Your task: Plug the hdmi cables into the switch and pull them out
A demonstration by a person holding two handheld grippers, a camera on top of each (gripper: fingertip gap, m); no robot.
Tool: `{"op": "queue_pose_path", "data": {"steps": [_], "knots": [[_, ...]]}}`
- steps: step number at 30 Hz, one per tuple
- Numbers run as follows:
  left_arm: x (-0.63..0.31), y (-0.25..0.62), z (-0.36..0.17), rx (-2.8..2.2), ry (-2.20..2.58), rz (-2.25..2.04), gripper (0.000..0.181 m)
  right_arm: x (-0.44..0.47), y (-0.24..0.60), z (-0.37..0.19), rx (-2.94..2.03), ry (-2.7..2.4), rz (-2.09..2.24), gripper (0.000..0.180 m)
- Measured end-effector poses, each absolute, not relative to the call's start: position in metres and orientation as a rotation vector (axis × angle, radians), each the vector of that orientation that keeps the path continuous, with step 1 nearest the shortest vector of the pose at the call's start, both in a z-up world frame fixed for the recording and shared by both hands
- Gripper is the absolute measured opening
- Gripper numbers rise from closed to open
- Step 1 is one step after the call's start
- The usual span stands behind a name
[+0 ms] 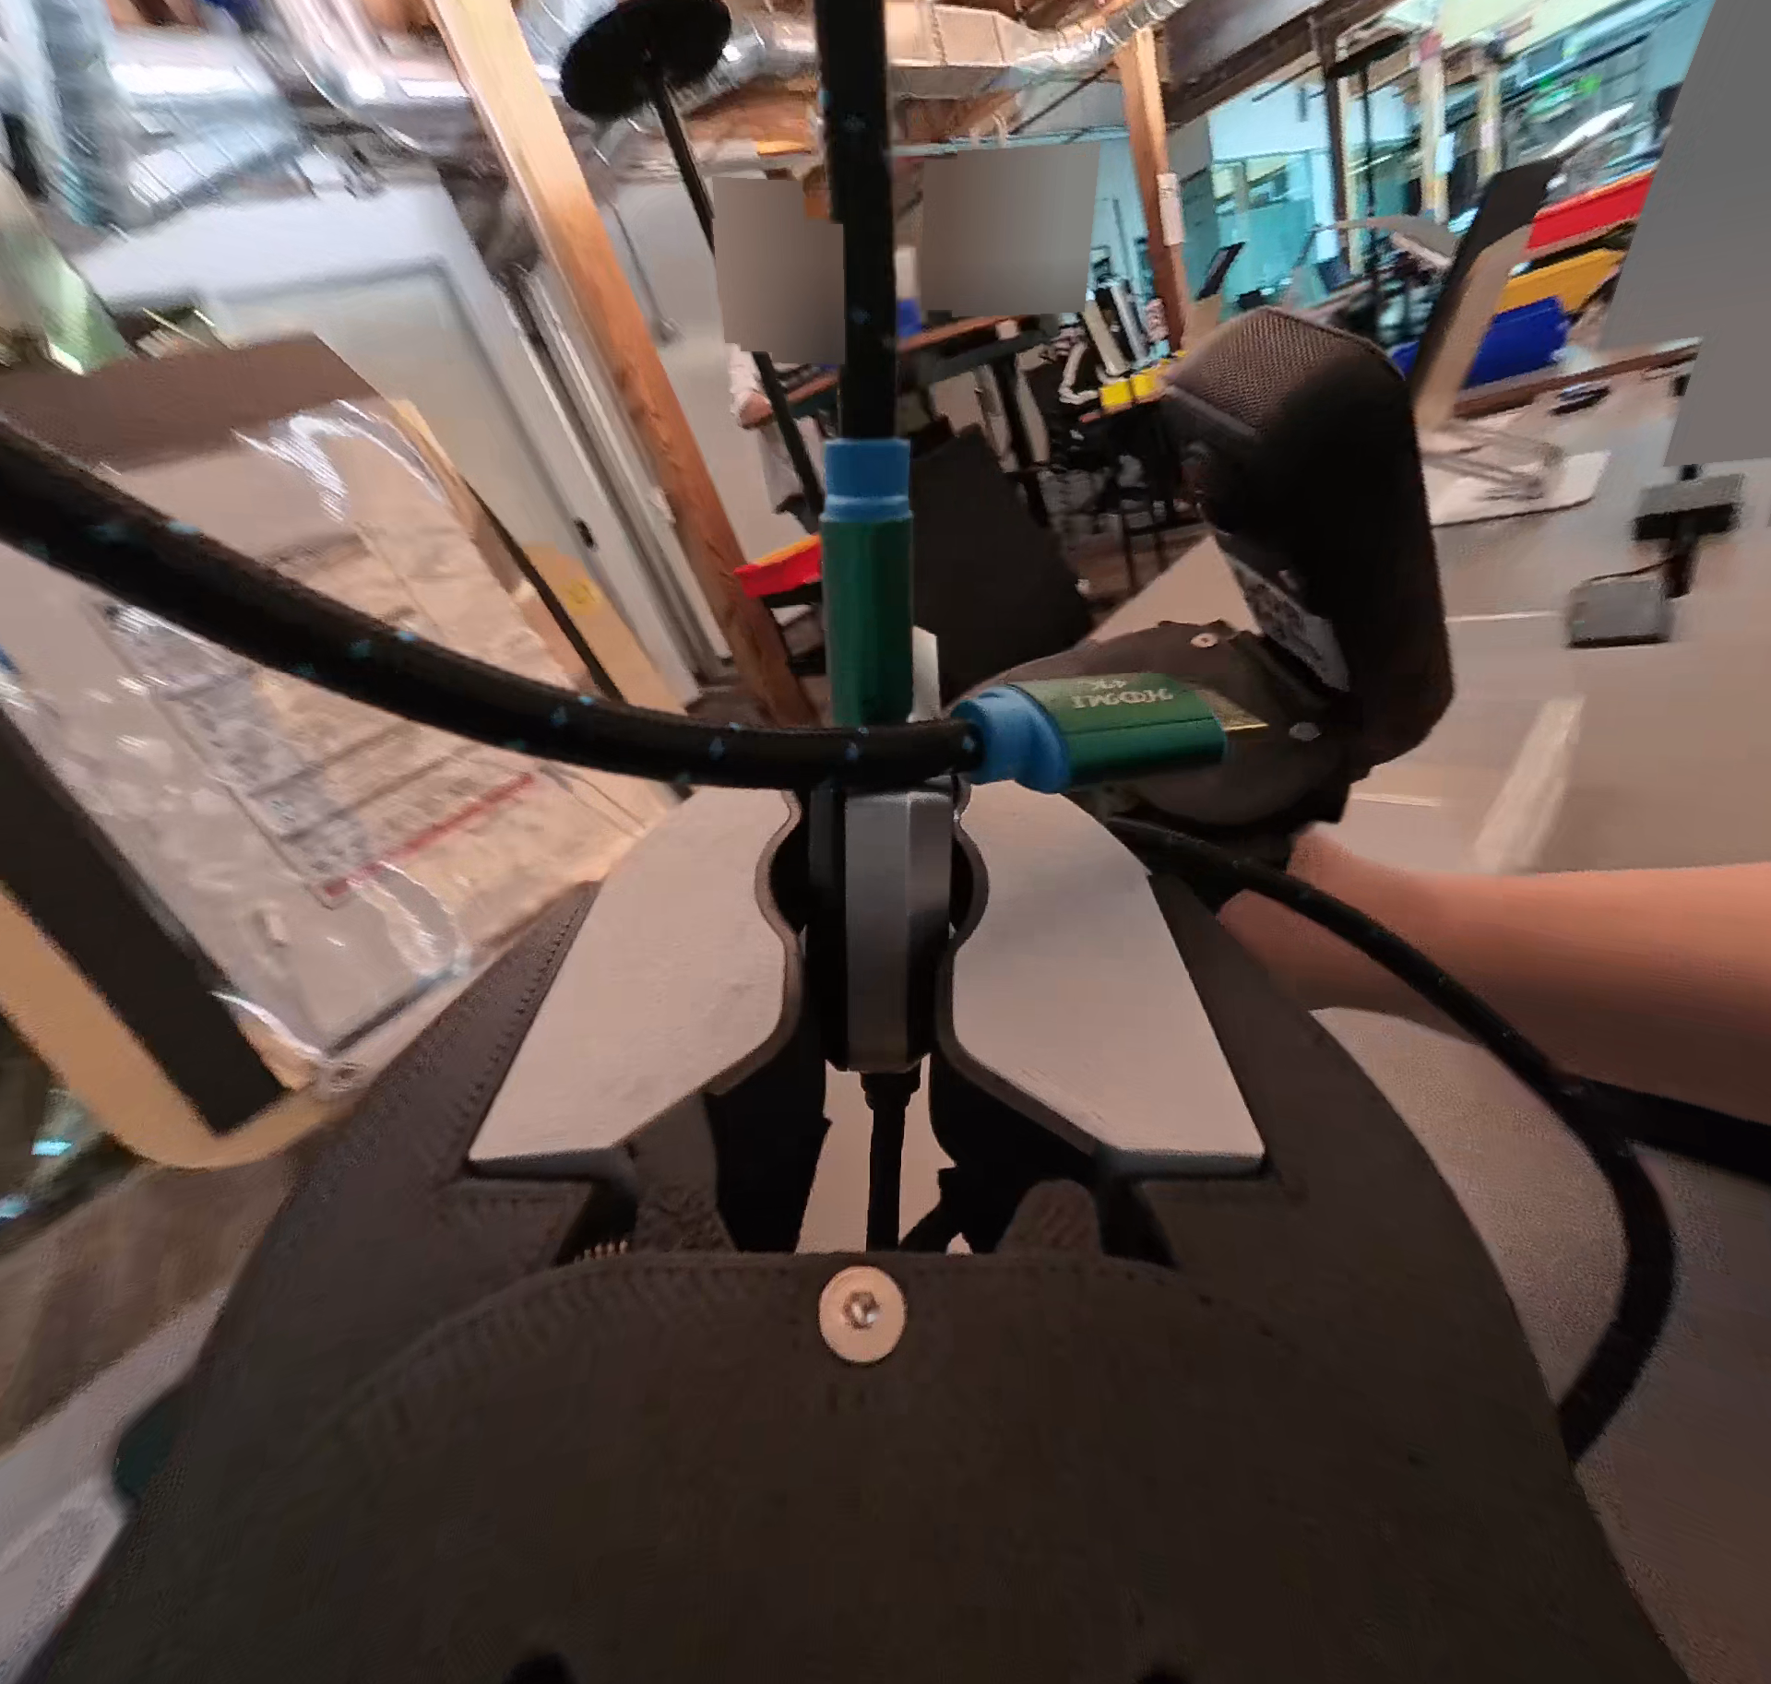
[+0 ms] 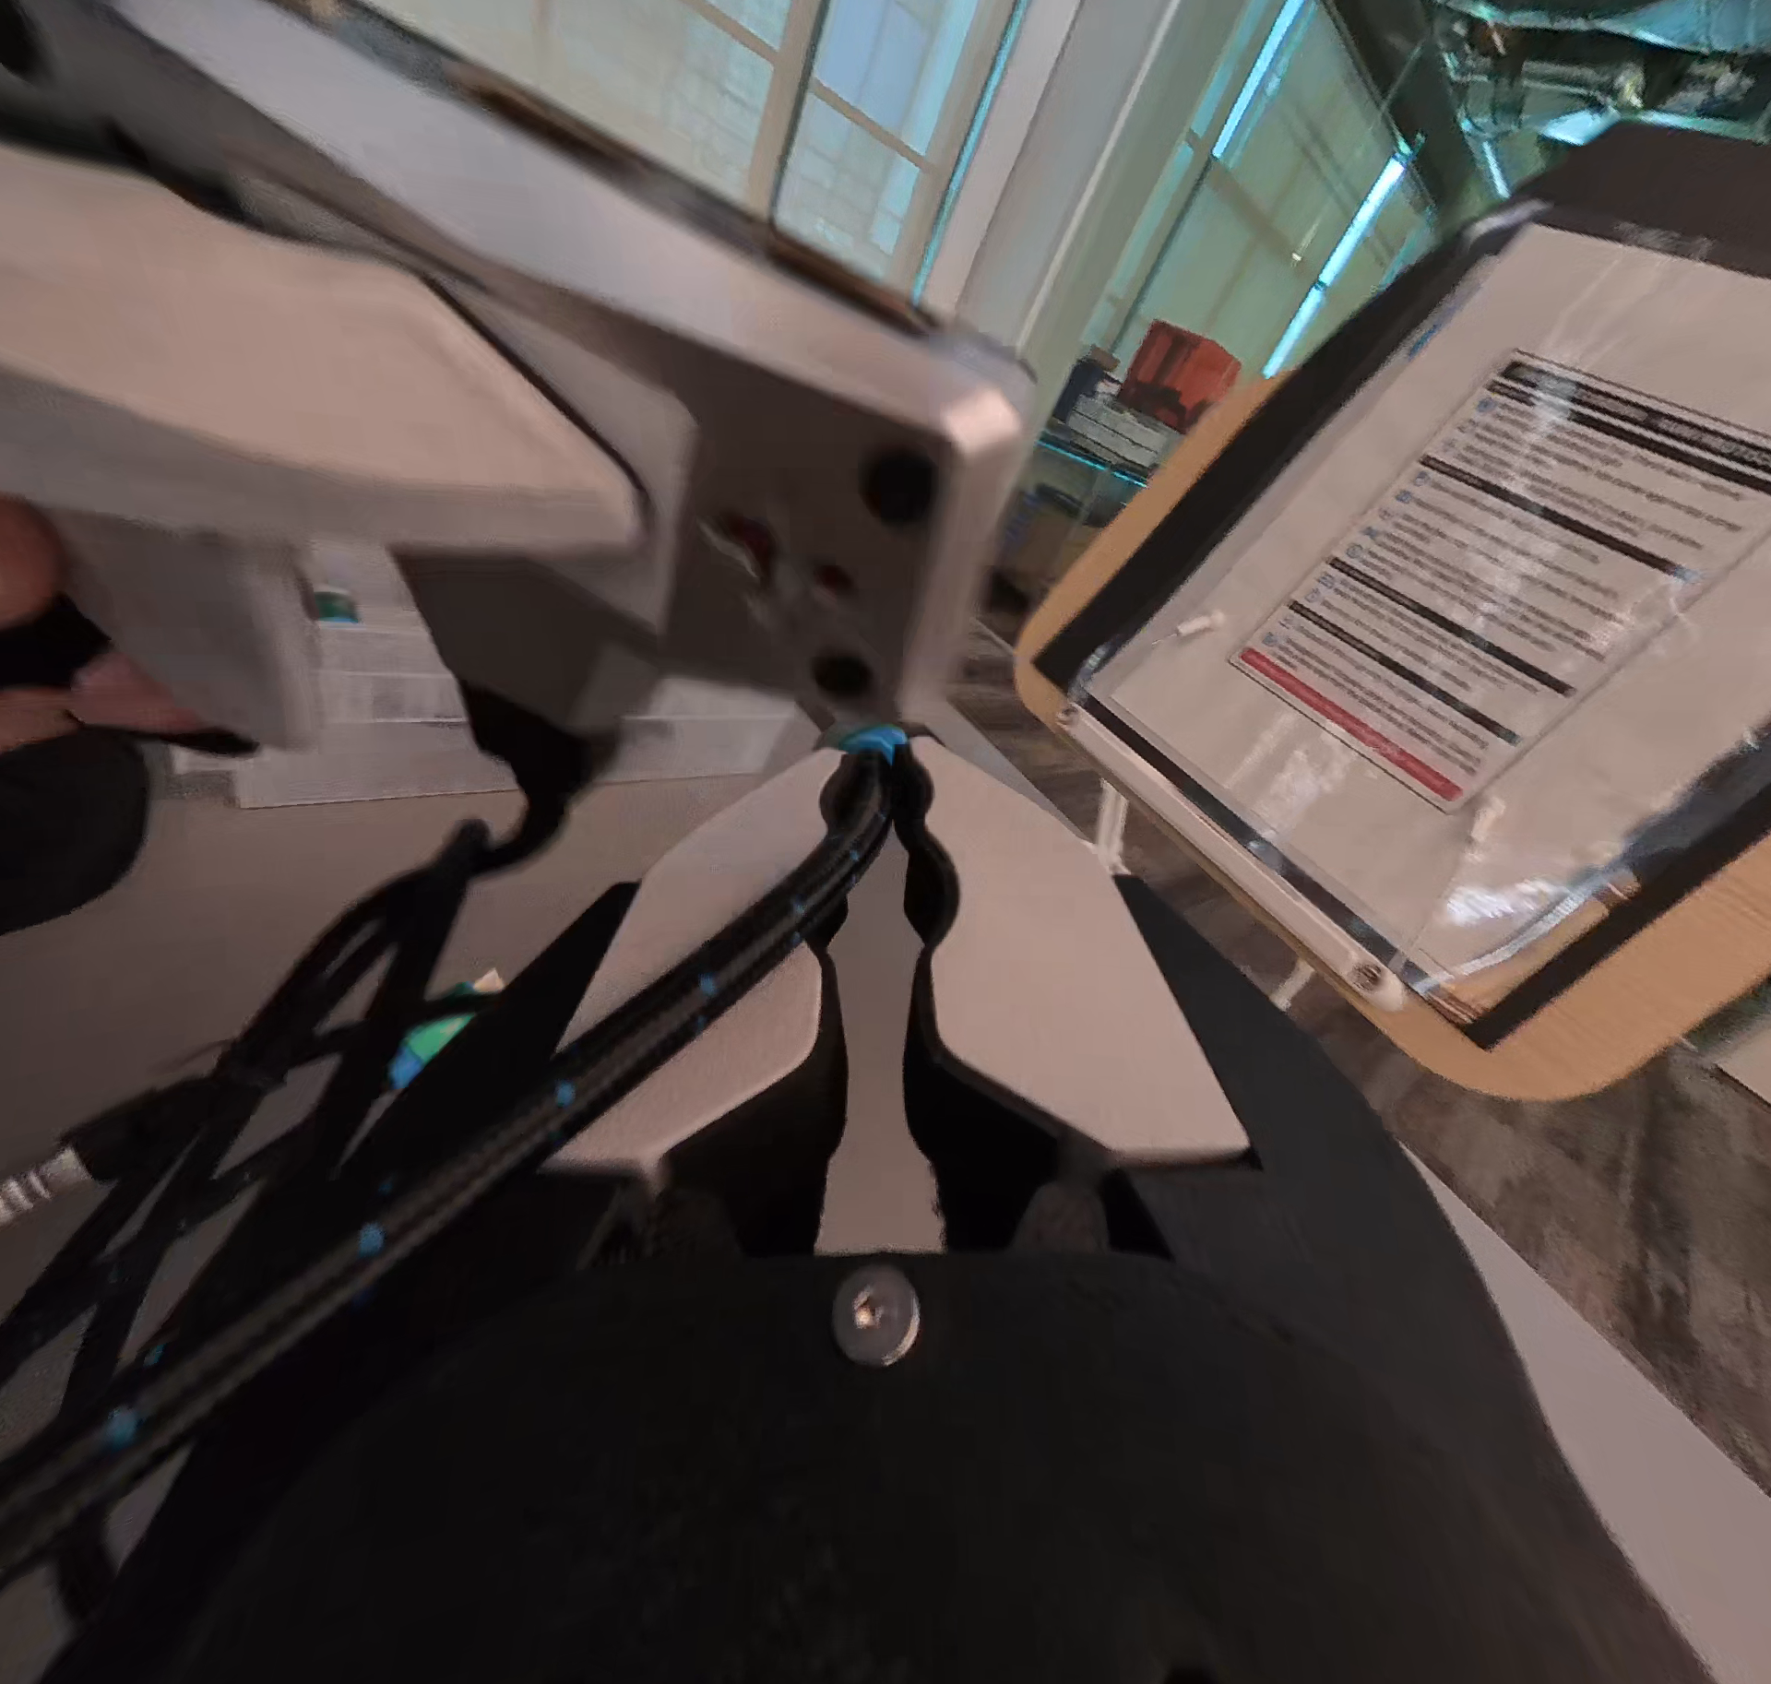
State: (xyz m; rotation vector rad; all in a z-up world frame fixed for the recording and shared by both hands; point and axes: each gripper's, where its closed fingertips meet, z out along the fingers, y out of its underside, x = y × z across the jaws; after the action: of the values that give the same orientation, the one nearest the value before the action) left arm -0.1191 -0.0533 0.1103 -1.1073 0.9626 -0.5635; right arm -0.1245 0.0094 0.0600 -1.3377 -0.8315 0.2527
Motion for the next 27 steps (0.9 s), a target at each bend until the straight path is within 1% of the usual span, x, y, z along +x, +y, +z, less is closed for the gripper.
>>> {"op": "queue_pose_path", "data": {"steps": [1,5,9,14,19,22,27], "knots": [[-0.123,-0.049,0.115,-1.076,0.956,-0.495,0.021,-0.115,0.014,0.062,-1.350,-0.801,0.240,0.008],[-0.141,-0.026,0.135,-0.941,0.951,-0.178,0.021,-0.076,0.017,0.091,-1.323,-0.667,0.262,0.007],[-0.149,-0.005,0.150,-0.827,0.974,0.084,0.021,-0.051,-0.004,0.131,-1.211,-0.629,0.338,0.008],[-0.139,-0.003,0.162,-0.674,1.049,0.211,0.022,-0.035,-0.031,0.164,-1.114,-0.628,0.474,0.007],[-0.141,-0.003,0.176,-0.596,0.924,0.331,0.022,-0.029,-0.043,0.175,-1.091,-0.615,0.641,0.007],[-0.142,0.000,0.165,-0.567,0.879,0.426,0.022,-0.029,-0.047,0.177,-1.086,-0.616,0.724,0.007],[-0.121,0.011,0.145,-0.557,0.964,0.492,0.021,-0.026,-0.043,0.174,-1.099,-0.623,0.752,0.007]]}}
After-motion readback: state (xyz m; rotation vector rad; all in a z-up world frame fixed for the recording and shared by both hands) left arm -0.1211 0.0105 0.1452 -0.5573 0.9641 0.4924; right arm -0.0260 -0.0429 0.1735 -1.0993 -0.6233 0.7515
